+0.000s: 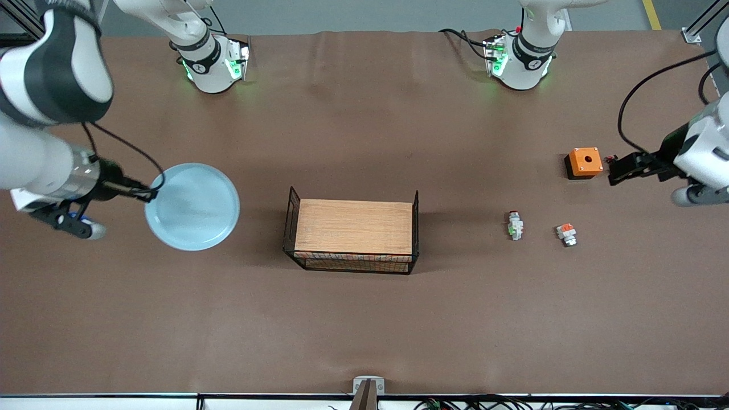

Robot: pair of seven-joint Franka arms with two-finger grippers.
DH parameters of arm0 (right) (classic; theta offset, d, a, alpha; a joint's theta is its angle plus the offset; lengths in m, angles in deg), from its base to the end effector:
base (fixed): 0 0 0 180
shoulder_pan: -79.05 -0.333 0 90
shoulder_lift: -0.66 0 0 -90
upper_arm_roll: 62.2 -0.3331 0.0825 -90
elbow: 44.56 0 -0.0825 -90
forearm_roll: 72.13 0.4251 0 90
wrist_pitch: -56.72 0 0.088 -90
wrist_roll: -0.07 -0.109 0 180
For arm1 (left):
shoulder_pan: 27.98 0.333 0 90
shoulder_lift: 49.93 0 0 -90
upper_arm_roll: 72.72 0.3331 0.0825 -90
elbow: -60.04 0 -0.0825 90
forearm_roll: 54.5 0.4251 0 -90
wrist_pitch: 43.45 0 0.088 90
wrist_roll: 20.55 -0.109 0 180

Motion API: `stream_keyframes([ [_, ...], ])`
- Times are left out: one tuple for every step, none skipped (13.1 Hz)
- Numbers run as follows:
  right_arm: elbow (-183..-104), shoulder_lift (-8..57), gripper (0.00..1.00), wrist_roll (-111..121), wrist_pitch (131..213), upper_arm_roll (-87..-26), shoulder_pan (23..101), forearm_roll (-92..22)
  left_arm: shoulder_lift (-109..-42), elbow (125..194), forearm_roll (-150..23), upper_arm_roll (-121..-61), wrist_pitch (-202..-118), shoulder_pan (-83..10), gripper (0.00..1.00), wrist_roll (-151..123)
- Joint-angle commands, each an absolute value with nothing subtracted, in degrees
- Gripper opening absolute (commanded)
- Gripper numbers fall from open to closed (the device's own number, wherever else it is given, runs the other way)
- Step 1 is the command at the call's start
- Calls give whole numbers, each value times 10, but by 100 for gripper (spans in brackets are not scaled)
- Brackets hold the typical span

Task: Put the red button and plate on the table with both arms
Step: 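Carry the blue plate with the right gripper and lower it onto the table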

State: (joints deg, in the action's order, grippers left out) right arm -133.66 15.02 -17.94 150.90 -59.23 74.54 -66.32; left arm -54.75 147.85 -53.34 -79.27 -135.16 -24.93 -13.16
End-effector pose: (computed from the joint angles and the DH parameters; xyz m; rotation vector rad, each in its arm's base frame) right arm 0.6639 0.0314 0.4953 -3.0363 0.4627 0.2679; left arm 0.6239 -0.0331 0.6108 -3.1277 -0.1055 0.0226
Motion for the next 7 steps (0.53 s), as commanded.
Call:
stream_keyframes([
  [-1447, 136, 0, -17, 1648, -606, 815, -682, -527, 1481, -523, -794, -1344, -246, 100, -120],
  [-1488, 137, 0, 31, 1711, -607, 836, -681, -521, 1474, -523, -793, -1344, -246, 100, -112],
  [-1528, 139, 0, 83, 1771, -608, 861, -676, -515, 1462, -523, -793, -1344, -246, 100, -104],
  [-1566, 143, 0, 128, 1833, -609, 886, -669, -513, 1460, -524, -793, -1344, -244, 100, -104],
  [-1605, 148, 0, 185, 1899, -610, 907, -642, -513, 1460, -524, -793, -1341, -240, 100, -104],
  [-1625, 164, 0, 240, 1934, -610, 920, -598, -513, 1460, -527, -793, -1341, -239, 100, -104],
  [-1629, 189, 0, 308, 1945, -609, 935, -545, -513, 1460, -527, -793, -1340, -238, 100, -105],
])
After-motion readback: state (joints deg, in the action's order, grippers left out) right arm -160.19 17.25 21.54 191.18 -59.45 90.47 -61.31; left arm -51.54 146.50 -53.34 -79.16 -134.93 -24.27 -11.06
